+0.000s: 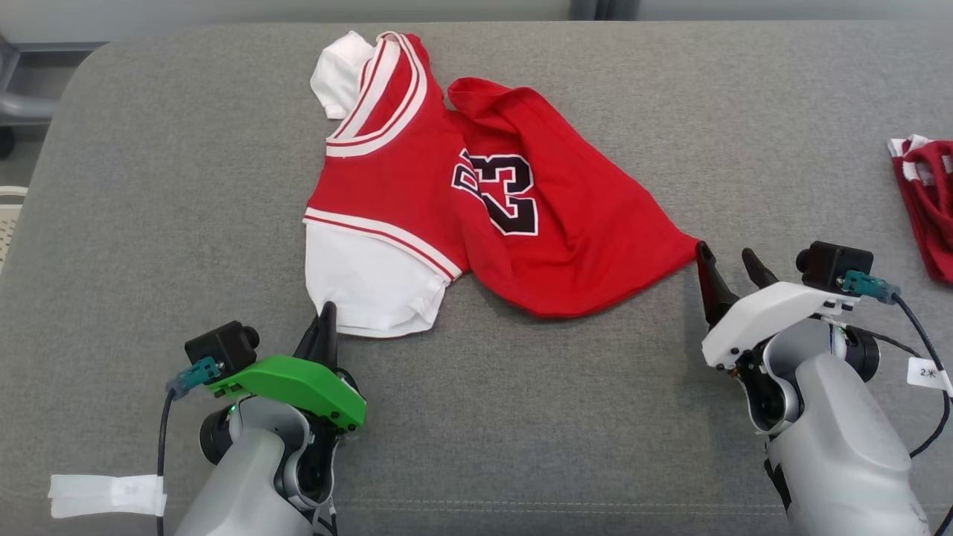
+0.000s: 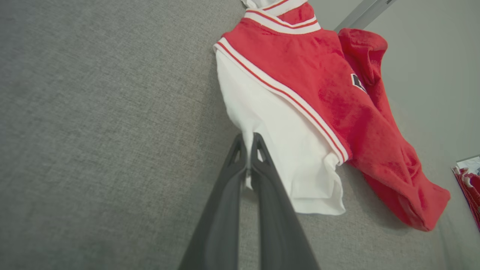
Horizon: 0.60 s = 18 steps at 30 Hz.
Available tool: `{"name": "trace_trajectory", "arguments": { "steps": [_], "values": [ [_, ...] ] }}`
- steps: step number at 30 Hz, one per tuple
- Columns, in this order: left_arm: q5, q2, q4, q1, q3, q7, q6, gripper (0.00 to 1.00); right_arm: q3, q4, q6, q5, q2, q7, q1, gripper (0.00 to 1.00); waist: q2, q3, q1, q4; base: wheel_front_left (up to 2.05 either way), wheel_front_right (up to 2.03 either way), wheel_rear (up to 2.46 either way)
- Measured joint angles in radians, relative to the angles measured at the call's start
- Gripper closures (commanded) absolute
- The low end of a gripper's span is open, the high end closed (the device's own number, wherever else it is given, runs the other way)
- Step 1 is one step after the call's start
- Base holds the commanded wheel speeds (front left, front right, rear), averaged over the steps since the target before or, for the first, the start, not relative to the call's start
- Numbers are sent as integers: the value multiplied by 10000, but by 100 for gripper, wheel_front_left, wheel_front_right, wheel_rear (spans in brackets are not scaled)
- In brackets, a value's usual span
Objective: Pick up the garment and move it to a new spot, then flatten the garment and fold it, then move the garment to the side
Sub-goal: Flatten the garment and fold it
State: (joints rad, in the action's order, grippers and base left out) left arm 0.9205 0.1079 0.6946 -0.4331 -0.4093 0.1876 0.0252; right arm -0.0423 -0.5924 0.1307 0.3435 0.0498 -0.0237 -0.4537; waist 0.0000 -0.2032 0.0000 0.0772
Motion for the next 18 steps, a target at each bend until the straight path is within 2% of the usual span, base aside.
{"name": "trace_trajectory", "arguments": {
  "steps": [4,10,11,12,13,14,15,16,18],
  "values": [
    [-88,-4,-376,166,-146,-21,-125,100,-184,-1429,0,439,-4,13,-680,0,0,-91,0,305,0,0,0],
    [-151,13,-794,379,-228,-79,-299,100,36,-2945,0,1060,2,-171,-1378,0,0,-159,0,606,0,0,0],
    [-151,19,-853,407,-234,-109,-332,100,115,-3112,0,1254,10,-232,-1481,5,0,-156,0,625,0,0,0],
    [-153,35,-903,440,-236,-111,-343,100,201,-3256,0,1406,10,-251,-1568,17,0,-147,0,631,0,0,0],
    [-153,42,-965,463,-244,-117,-355,100,253,-3415,0,1557,10,-318,-1648,31,0,-139,0,631,0,0,0],
    [-153,54,-1032,497,-240,-119,-378,100,311,-3559,0,1733,12,-341,-1713,54,0,-134,0,626,0,0,0],
    [-153,61,-1078,531,-245,-121,-430,100,376,-3707,0,1877,12,-374,-1778,62,0,-131,0,617,0,0,0],
    [-153,79,-1104,554,-245,-150,-431,100,437,-3883,0,1933,15,-397,-1854,62,0,-128,0,605,0,0,0],
    [-153,121,-1189,574,-240,-151,-451,100,500,-4217,0,1983,27,-479,-2016,83,0,-122,0,575,0,0,0]
  ]
}}
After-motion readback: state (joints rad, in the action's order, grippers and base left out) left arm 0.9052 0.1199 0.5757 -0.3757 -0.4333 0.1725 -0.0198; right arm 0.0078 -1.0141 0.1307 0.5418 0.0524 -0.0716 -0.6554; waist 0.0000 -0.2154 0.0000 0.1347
